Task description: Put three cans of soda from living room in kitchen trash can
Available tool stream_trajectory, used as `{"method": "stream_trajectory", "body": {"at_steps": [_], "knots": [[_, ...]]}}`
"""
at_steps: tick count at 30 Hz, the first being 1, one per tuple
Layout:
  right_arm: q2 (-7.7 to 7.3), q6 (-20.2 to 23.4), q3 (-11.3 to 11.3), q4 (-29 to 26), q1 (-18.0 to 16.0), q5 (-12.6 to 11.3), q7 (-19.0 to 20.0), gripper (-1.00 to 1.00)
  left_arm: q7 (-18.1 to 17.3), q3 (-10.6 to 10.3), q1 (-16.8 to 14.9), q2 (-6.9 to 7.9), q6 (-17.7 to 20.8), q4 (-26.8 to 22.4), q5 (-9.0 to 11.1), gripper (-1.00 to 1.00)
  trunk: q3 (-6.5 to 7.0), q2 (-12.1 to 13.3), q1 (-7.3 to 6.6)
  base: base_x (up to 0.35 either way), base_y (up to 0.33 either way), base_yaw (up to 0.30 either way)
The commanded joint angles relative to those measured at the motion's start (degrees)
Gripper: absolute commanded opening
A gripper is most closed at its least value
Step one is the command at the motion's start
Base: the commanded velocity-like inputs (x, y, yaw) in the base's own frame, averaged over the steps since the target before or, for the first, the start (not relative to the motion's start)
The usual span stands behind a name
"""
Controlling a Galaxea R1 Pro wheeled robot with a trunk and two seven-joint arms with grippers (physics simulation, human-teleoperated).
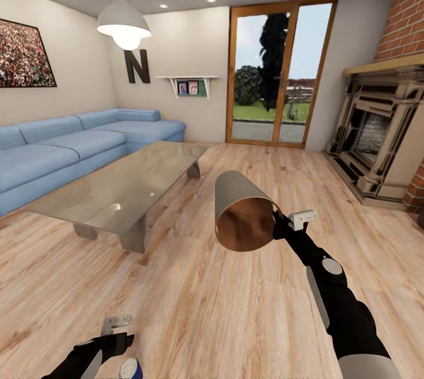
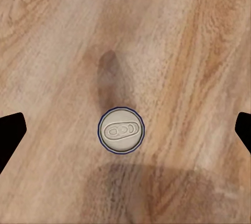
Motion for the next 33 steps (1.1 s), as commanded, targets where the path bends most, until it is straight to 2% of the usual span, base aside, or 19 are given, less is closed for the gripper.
{"method": "stream_trajectory", "body": {"at_steps": [1,33], "knots": [[0.02,0.1,0.0,-0.1,0.0,-0.7,0.3,-1.0,0.0,0.0,0.0,-0.01,0.0,0.0,0.0,1.0,-0.17,-0.4,0.22,0.0,0.0,0.0],[0.04,0.1,0.0,-0.1,0.0,-0.7,0.3,-1.0,0.3,0.0,0.0,-0.34,-0.5,0.0,0.0,1.0,-5.92,-13.3,7.25,0.0,0.0,0.0]]}}
